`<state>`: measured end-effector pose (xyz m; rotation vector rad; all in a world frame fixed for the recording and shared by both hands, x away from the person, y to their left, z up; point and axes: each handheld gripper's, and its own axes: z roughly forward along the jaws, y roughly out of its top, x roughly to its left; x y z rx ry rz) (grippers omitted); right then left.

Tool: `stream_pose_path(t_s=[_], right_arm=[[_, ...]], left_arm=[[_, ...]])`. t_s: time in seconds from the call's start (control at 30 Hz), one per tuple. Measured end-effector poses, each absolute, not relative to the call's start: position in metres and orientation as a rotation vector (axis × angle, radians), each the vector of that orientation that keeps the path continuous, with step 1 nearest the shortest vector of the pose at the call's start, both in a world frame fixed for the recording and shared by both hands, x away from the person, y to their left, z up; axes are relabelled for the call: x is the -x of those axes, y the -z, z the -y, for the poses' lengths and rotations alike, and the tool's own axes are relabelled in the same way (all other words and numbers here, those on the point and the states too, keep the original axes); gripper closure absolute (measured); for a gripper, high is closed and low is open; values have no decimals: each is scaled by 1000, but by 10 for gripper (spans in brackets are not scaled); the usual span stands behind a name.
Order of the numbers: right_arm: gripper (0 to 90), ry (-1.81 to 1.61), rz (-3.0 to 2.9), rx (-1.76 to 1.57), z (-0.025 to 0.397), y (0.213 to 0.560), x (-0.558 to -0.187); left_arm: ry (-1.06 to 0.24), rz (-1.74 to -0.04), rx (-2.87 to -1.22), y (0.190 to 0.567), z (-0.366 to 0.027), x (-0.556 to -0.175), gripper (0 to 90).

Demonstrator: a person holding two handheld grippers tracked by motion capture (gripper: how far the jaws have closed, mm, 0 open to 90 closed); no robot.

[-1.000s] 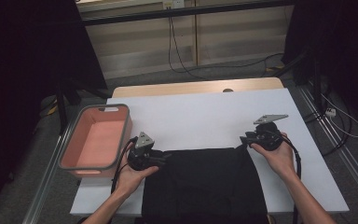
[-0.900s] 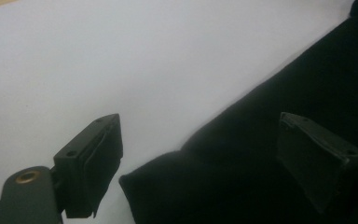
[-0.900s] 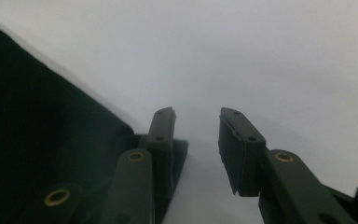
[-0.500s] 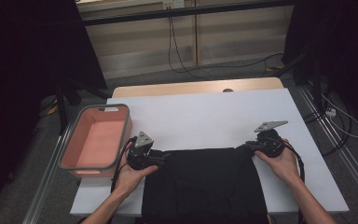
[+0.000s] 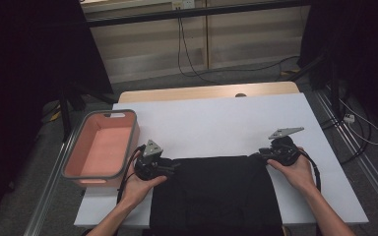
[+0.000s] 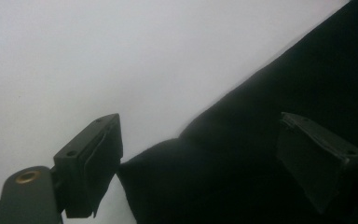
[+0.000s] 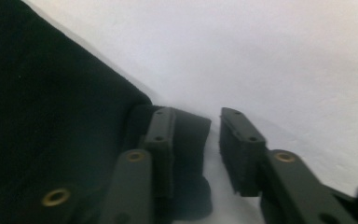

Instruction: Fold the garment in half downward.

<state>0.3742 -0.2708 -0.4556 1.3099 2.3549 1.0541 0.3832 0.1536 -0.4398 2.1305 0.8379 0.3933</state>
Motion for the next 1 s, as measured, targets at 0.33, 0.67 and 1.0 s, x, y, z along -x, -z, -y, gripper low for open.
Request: stream_pose_path(t_s=[0.33,0.67,1.0], right_arm=[[539,-1016,-2397,-1279,263,457,-372],[625,-1018,-2465,-1233,258,455,-370],[864,-1118,-2491,-1267,259,456,-370]], left_arm=[[-384,-830,-2143,441,-153,-384,154],[-384,-828,-2144,442,-152,-383,154],[-378,-834,-2139,443,-153,-383,154]])
